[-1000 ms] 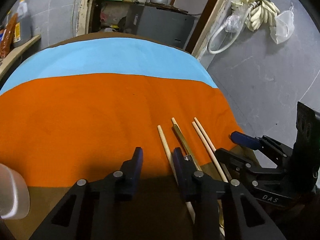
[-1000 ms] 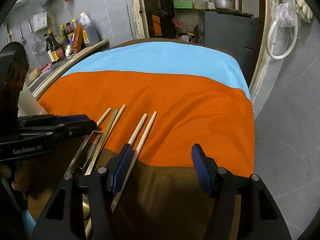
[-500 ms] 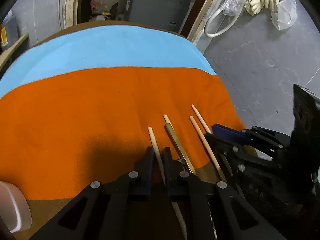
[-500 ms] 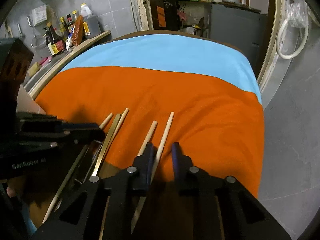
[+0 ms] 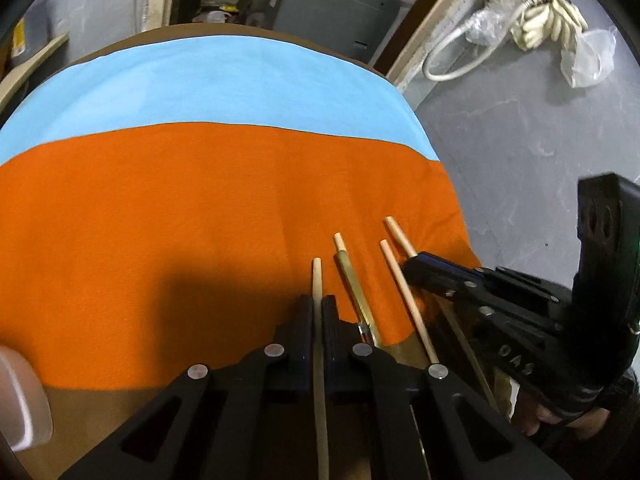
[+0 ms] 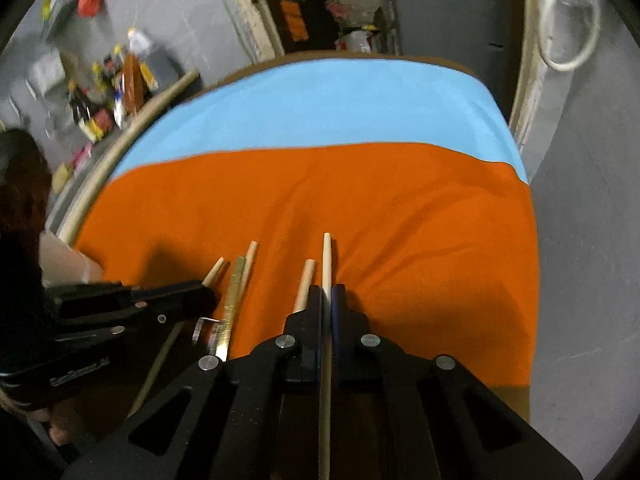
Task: Organize utensils
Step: 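Close the left gripper on a wooden chopstick while the right grips another, then lift both held chopsticks and carry them over the white caddy, then open both grippers to drop the chopsticks into the caddy, then move both tools back over the remaining chopsticks and gold spoon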
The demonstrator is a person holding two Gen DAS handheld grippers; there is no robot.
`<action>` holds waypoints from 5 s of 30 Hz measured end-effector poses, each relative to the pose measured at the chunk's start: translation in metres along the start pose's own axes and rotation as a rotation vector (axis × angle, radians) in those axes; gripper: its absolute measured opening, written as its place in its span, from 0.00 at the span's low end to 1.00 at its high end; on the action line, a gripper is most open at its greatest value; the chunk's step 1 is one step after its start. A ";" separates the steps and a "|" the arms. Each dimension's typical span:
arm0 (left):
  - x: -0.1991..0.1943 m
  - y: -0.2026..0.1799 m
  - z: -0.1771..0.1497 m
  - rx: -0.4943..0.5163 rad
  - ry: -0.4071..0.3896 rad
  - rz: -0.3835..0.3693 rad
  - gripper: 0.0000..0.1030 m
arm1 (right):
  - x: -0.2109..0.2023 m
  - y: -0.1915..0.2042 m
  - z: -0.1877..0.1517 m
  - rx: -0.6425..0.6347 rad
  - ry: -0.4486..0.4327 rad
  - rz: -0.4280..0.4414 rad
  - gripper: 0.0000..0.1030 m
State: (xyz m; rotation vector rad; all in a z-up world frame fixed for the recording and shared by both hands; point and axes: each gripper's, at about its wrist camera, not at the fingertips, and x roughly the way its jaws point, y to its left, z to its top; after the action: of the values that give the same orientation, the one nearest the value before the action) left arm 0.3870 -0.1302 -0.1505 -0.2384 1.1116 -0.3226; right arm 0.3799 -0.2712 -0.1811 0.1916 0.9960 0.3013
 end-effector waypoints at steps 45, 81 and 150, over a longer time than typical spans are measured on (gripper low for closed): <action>-0.297 0.232 -0.018 -0.277 -0.929 0.092 0.05 | -0.086 0.268 0.035 0.094 -0.951 0.392 0.04; -0.281 0.220 -0.032 -0.137 -1.015 0.220 0.05 | -0.062 0.280 0.009 0.011 -0.932 0.200 0.04; -0.069 -0.011 -0.055 0.101 -0.251 0.057 0.74 | -0.104 -0.043 -0.031 -0.011 -0.389 -0.072 0.81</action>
State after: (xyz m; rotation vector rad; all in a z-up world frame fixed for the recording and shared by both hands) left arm 0.3082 -0.1161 -0.1127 -0.1527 0.8504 -0.2890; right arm 0.3075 -0.3455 -0.1276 0.1953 0.6140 0.1937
